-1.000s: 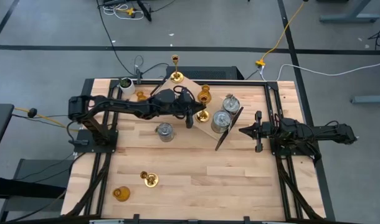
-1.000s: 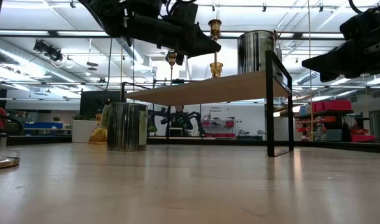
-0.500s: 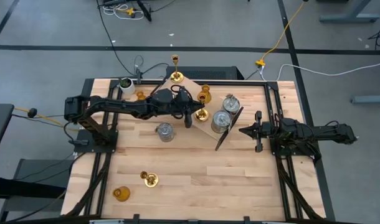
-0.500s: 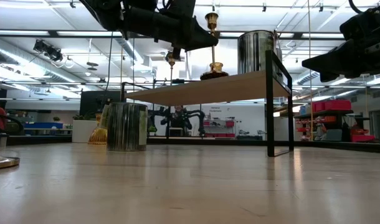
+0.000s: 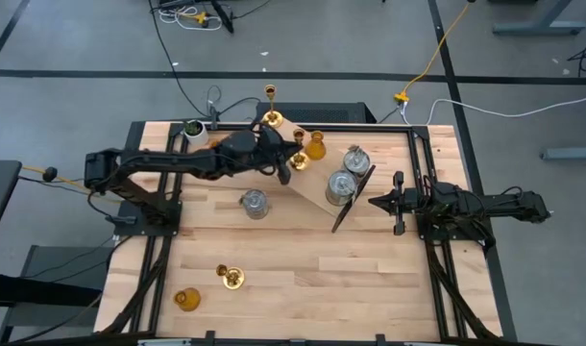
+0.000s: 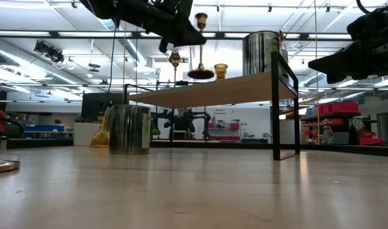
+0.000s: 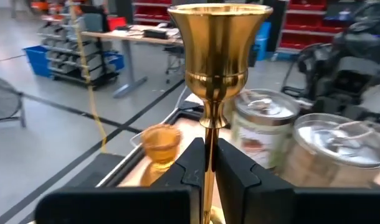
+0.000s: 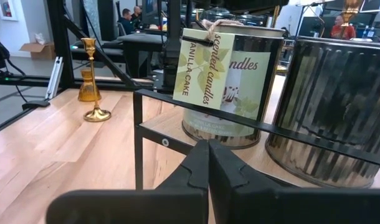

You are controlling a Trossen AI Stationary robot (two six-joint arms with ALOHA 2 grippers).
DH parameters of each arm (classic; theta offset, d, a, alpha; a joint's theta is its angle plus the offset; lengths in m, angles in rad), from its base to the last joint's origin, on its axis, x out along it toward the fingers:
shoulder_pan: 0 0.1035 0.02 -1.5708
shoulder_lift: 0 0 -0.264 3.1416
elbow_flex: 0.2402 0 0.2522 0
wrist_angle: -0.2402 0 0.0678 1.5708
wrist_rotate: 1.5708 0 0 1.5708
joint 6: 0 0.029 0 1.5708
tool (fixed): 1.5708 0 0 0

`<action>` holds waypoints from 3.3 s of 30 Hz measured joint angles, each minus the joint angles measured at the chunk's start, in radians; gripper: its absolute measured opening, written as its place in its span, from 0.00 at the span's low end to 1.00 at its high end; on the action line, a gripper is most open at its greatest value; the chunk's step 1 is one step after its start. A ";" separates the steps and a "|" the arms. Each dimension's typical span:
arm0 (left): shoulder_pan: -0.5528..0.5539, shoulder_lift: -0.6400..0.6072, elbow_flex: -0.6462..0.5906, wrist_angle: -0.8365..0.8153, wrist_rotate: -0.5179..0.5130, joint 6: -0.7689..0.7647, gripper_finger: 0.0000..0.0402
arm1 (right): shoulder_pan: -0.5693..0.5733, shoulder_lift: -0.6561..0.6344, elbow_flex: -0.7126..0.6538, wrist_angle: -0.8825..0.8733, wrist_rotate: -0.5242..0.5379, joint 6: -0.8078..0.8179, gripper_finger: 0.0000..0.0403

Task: Pick & Place candle stick holders
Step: Adjust the gold candle holders on the shelf

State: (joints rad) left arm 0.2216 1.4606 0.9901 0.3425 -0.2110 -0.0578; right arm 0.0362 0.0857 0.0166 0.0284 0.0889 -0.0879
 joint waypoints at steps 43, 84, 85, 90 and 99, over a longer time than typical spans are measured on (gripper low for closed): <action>0.277 -0.141 -0.118 -0.043 -0.059 0.014 0.07 | 0.000 0.000 0.000 0.000 0.000 0.000 0.01; 0.310 -0.139 -0.229 0.021 -0.093 -0.031 0.08 | 0.000 0.000 0.000 0.000 0.000 0.000 0.01; 0.310 -0.139 -0.232 0.024 -0.093 -0.037 0.08 | 0.000 0.000 0.000 0.000 0.000 0.000 0.01; 0.310 -0.139 -0.238 0.033 -0.104 -0.037 0.08 | 0.000 0.000 0.000 0.000 0.000 0.000 0.01; 0.315 -0.139 -0.238 0.032 -0.111 -0.027 0.08 | 0.000 0.000 0.000 0.000 0.000 0.000 0.01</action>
State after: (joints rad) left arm 0.5365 1.3216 0.7525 0.3746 -0.3218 -0.0849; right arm 0.0363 0.0857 0.0166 0.0288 0.0891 -0.0879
